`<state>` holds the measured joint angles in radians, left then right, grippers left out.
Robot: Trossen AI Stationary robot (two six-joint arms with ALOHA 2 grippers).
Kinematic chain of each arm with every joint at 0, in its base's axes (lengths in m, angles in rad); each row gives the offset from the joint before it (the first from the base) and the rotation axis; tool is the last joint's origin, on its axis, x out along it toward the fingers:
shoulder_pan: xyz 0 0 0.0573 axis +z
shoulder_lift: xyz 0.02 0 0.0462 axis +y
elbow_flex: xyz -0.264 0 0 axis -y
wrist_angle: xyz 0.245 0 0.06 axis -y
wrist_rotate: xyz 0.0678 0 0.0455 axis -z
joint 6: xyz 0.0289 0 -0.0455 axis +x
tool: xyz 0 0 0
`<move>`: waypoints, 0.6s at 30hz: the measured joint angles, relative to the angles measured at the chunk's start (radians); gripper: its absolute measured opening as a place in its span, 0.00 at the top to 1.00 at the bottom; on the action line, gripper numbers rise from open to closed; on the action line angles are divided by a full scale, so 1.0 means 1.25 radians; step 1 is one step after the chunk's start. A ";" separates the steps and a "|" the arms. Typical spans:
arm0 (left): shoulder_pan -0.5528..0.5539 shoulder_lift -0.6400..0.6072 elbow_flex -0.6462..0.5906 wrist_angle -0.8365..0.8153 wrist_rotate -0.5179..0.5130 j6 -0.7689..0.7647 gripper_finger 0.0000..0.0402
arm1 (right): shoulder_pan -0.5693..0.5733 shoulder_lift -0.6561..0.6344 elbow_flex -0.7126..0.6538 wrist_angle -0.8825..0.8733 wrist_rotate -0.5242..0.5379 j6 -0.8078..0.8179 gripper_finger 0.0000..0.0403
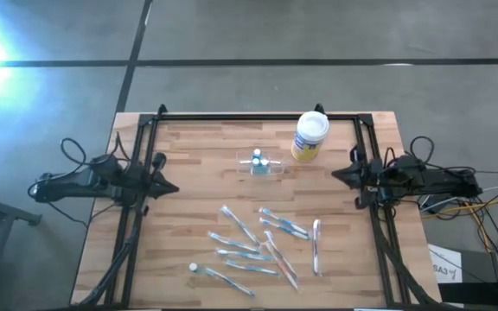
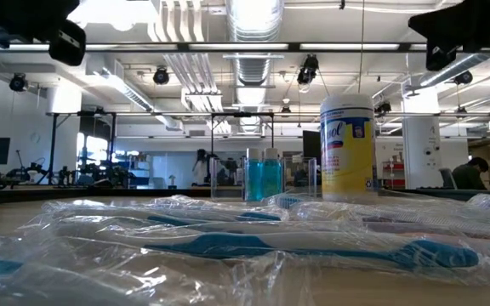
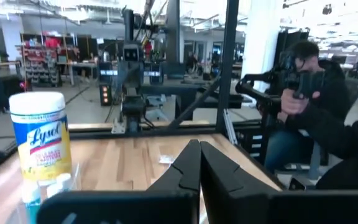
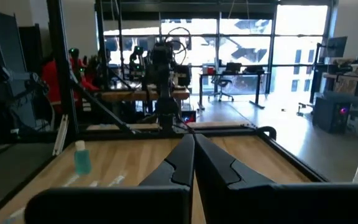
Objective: Pick & Place toothbrushing station
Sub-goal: Put the blue mouthwash into the transparent organizer
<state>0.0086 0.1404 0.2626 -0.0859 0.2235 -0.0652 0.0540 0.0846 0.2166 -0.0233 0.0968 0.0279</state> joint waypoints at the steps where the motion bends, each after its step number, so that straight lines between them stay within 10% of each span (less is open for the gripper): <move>1: 0.000 -0.002 0.000 -0.002 0.000 -0.008 0.99 | 0.000 -0.004 -0.010 0.001 0.000 -0.004 0.98; 18: -0.049 0.269 0.262 -0.307 0.116 -0.050 0.98 | 0.000 0.033 -0.139 0.194 0.001 -0.077 0.98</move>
<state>-0.0529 0.4762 0.5906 -0.4694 0.3679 -0.1280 0.0540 0.1258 0.0429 0.2188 0.0975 -0.0687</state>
